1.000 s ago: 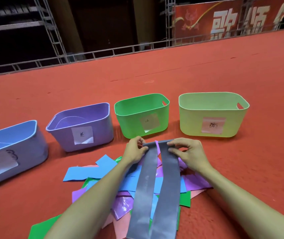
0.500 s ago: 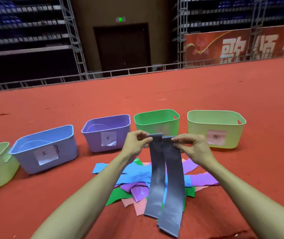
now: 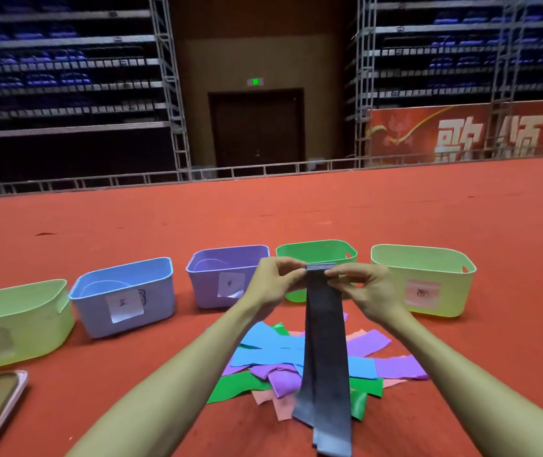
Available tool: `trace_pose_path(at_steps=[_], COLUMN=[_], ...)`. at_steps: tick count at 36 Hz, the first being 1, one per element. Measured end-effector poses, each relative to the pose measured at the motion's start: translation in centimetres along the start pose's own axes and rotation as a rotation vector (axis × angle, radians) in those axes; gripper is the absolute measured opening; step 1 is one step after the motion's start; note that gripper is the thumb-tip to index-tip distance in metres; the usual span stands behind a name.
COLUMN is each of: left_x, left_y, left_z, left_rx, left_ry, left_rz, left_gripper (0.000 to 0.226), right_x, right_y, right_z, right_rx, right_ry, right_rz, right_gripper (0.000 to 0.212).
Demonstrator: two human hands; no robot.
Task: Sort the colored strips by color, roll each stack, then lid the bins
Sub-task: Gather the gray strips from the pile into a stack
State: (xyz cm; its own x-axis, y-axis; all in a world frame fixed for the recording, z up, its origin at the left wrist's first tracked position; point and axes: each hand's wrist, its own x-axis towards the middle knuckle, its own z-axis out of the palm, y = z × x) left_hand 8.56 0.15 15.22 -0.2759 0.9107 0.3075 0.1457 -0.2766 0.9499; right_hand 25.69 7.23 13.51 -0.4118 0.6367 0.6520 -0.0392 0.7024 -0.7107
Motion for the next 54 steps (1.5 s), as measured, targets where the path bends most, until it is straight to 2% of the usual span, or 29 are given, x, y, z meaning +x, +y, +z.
trace_pose_path(at_steps=[6, 9, 11, 13, 16, 23, 26, 30, 37, 39, 45, 50, 54], left_x=[-0.4, -0.5, -0.8, -1.0, -1.2, -1.3, -1.3, -1.3, -1.9, -2.3, -4.2, -6.0, -6.8], left_y=[0.8, 0.9, 1.0, 0.9, 0.6, 1.1, 1.3, 1.2, 1.2, 0.8, -1.1, -2.6, -3.8], left_z=[0.0, 0.0, 0.0, 0.0, 0.1, 0.4, 0.5, 0.7, 1.2, 1.4, 1.7, 2.2, 2.2], left_rx=[-0.014, -0.082, -0.112, -0.056, 0.064, -0.004, -0.008, -0.064, -0.068, -0.025, 0.194, 0.239, 0.237], left_ry=[-0.007, -0.029, -0.057, -0.058, 0.001, 0.018, 0.01, 0.021, 0.019, -0.015, -0.081, -0.171, -0.14], left_rz=[-0.006, -0.025, -0.036, 0.0, 0.07, 0.076, 0.08, 0.072, 0.072, 0.071, 0.049, 0.109, 0.097], left_gripper=[0.012, 0.023, 0.019, 0.007, 0.016, 0.019, 0.018, 0.018, 0.018, 0.028, 0.076, 0.086, 0.089], right_x=[0.2, 0.2, 0.2, 0.1, -0.1, -0.2, -0.1, -0.1, 0.2, 0.2, 0.6, 1.5, 2.1], right_y=[-0.8, -0.9, -0.9, -0.9, -1.1, -0.1, -0.3, -1.1, -1.1, -1.1, -1.3, -1.5, -1.8], right_z=[0.0, 0.0, 0.0, 0.0, 0.0, 0.1, 0.0, 0.1, 0.0, 0.0, -0.2, -0.6, -1.0], right_rx=[0.006, 0.021, 0.025, -0.011, -0.091, -0.077, 0.018, 0.093, -0.043, -0.058, -0.067, -0.083, -0.104], right_ry=[0.006, 0.018, 0.021, 0.025, 0.027, 0.055, 0.071, 0.014, 0.054, 0.078, 0.145, 0.201, 0.214], right_rz=[-0.01, -0.009, -0.01, -0.031, -0.091, -0.181, -0.123, -0.038, -0.135, -0.154, -0.16, -0.189, -0.197], right_gripper=[0.029, 0.031, 0.03, 0.026, 0.03, 0.03, 0.024, 0.03, 0.027, 0.027, 0.029, 0.033, 0.032])
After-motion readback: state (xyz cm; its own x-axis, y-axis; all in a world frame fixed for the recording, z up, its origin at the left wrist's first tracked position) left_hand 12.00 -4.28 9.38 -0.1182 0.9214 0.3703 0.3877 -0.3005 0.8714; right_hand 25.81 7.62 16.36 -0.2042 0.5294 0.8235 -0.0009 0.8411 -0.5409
